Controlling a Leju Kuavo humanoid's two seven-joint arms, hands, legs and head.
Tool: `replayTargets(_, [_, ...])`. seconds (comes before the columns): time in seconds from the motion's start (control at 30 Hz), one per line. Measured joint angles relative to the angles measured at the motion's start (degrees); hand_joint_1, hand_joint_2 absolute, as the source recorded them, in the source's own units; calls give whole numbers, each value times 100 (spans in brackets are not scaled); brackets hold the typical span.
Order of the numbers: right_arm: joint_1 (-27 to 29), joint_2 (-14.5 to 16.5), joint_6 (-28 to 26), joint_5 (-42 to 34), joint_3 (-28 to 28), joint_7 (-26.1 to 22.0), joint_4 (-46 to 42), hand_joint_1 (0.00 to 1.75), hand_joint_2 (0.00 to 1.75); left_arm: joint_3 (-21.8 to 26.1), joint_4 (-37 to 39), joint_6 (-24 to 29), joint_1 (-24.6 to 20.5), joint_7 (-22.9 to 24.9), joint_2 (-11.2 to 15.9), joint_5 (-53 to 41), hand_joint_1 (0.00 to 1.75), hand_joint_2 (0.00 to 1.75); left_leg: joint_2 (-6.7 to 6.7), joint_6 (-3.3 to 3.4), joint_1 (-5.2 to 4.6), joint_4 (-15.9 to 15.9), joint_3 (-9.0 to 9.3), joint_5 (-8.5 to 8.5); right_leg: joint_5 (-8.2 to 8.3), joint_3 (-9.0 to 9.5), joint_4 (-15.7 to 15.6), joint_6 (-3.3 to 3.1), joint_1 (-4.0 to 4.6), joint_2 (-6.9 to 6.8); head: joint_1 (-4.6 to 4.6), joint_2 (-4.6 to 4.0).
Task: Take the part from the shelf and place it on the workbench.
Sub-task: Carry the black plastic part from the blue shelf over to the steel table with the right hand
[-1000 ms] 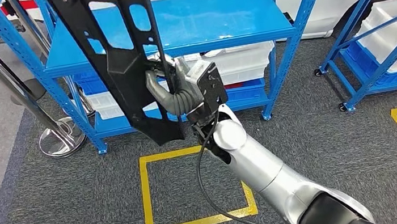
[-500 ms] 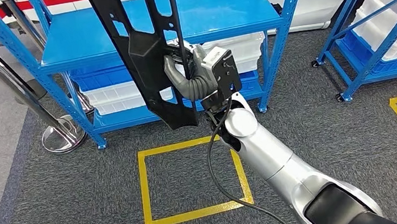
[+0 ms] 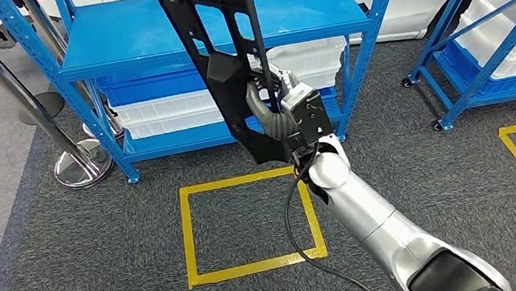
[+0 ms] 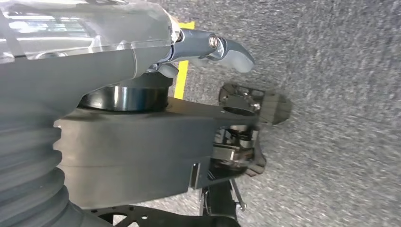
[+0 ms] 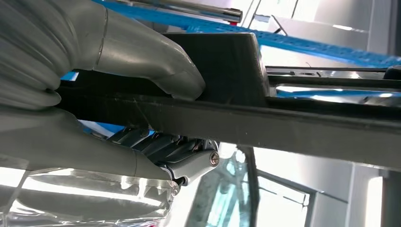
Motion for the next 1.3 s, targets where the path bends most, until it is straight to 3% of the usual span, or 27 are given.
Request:
replayTargets(0.07, [-51,3,-20,32,-56,3,63,175,175,-92,1,-121,-58,149,0,-122,0,175,-4,-53,3,42,-77,35,175,404,-673,-11,-5,13,-2,1])
replayTargets(0.1, [-80,5,-44,60,-84,-3,103,175,175,-148,1,-151,-94,171,-1,-172,0,175,-8,-92,0,49,-104,62,205,507,-873,-36,10,23,-2,1])
replayTargets(0.17, [-110,12,-109,131,-114,-27,175,175,175,-240,-1,-173,-155,134,-4,-246,0,175,-15,-179,-3,29,-128,129,227,503,-945,-114,61,42,-4,1])
replayTargets(0.23, [-109,24,-160,199,-119,-58,233,175,175,-302,-1,-179,-182,57,-5,-290,0,175,-18,-249,5,50,-162,93,296,464,-981,-218,48,32,-4,0])
replayTargets(0.3, [-99,40,-198,267,-118,-82,264,175,175,-360,-1,-197,-200,-45,-4,-344,0,175,-18,-289,11,395,-301,-244,384,401,-1016,-336,33,16,-8,0])
replayTargets(0.37, [-58,49,-229,340,-116,-91,269,175,175,-424,1,-251,-217,-147,-4,-426,0,175,-18,-306,9,1128,-525,-731,457,314,-1013,-397,63,0,-9,0])
replayTargets(0.4, [-25,51,-241,376,-115,-89,269,175,175,-461,1,-292,-227,-187,-5,-478,0,175,-18,-310,8,1455,-601,-874,491,269,-1009,-409,82,-5,-9,0])
replayTargets(0.43, [14,51,-250,416,-112,-82,269,175,175,-502,0,-340,-239,-226,-6,-539,0,175,-18,-305,6,1620,-599,-897,526,222,-1003,-415,100,-9,-9,0])
replayTargets(0.47, [49,51,-255,452,-108,-73,269,175,175,-548,-1,-385,-252,-262,-8,-599,0,175,-18,-291,3,1578,-503,-814,558,176,-996,-416,115,-9,-9,0])
replayTargets(0.5, [79,51,-259,482,-104,-63,267,175,175,-599,-1,-423,-267,-296,-10,-650,0,175,-18,-263,-4,1344,-313,-671,588,135,-987,-412,128,-6,-9,0])
replayTargets(0.57, [110,51,-270,530,-98,-52,252,175,175,-694,-1,-476,-297,-353,-14,-716,0,175,-21,-172,-38,559,203,-484,644,64,-966,-386,147,1,-8,0])
replayTargets(0.63, [123,50,-279,563,-96,-51,236,175,175,-770,-1,-507,-314,-396,-18,-758,0,175,-22,-106,-85,55,500,-463,709,23,-970,-319,142,3,-8,0])
replayTargets(0.7, [136,44,-275,585,-96,-50,220,175,175,-826,-1,-516,-316,-478,-28,-808,0,175,-17,-72,-101,-39,510,-415,783,11,-999,-237,134,8,-5,0])
replayTargets(0.77, [145,27,-264,596,-99,-43,197,175,175,-887,-1,-509,-318,-584,-44,-868,0,175,26,-13,-72,-117,491,-310,704,-53,-919,-168,132,19,-1,0])
replayTargets(0.8, [143,19,-253,592,-103,-31,189,175,175,-920,-1,-501,-320,-617,-51,-889,0,175,56,16,-53,-152,468,-257,558,-141,-738,-136,129,23,0,0])
replayTargets(0.87, [140,13,-184,560,-114,10,198,175,175,-962,-1,-479,-327,-634,-52,-877,0,175,119,48,-45,-162,390,-185,136,-422,-58,-87,98,22,2,0])
replayTargets(0.93, [146,19,-86,534,-120,51,249,175,175,-968,-1,-452,-329,-630,-52,-825,0,175,190,43,-45,-143,299,-136,-79,-589,476,-46,66,15,2,0])
replayTargets(0.97, [146,32,-54,530,-119,69,283,175,175,-968,-1,-436,-329,-626,-52,-798,0,175,229,36,-43,-129,260,-118,-39,-522,454,-35,52,5,2,0])
replayTargets(1.0, [141,54,-30,528,-117,85,320,175,175,-968,-1,-423,-330,-622,-52,-775,0,175,273,28,-41,-111,229,-106,83,-343,220,-28,40,-23,2,0])
replayTargets(1.07, [112,120,-8,523,-111,104,377,175,175,-968,-2,-404,-332,-615,-52,-745,0,175,362,-6,-58,-66,188,-103,314,134,-540,-45,58,-241,3,0])
replayTargets(1.13, [74,191,22,519,-104,107,422,175,175,-968,-3,-380,-332,-612,-51,-711,0,175,445,-57,-95,-36,164,-100,384,348,-960,-127,105,-388,1,0])
replayTargets(1.23, [53,307,113,537,-82,110,524,175,175,-967,-3,-278,-337,-575,-48,-585,0,175,546,-141,-100,-12,146,-107,438,297,-995,-266,118,-241,-1,0])
replayTargets(1.3, [23,464,165,562,-35,115,607,175,175,-964,-3,-198,-340,-523,-38,-498,0,175,375,-193,-68,251,38,-327,503,265,-1026,-364,107,-114,-1,0])
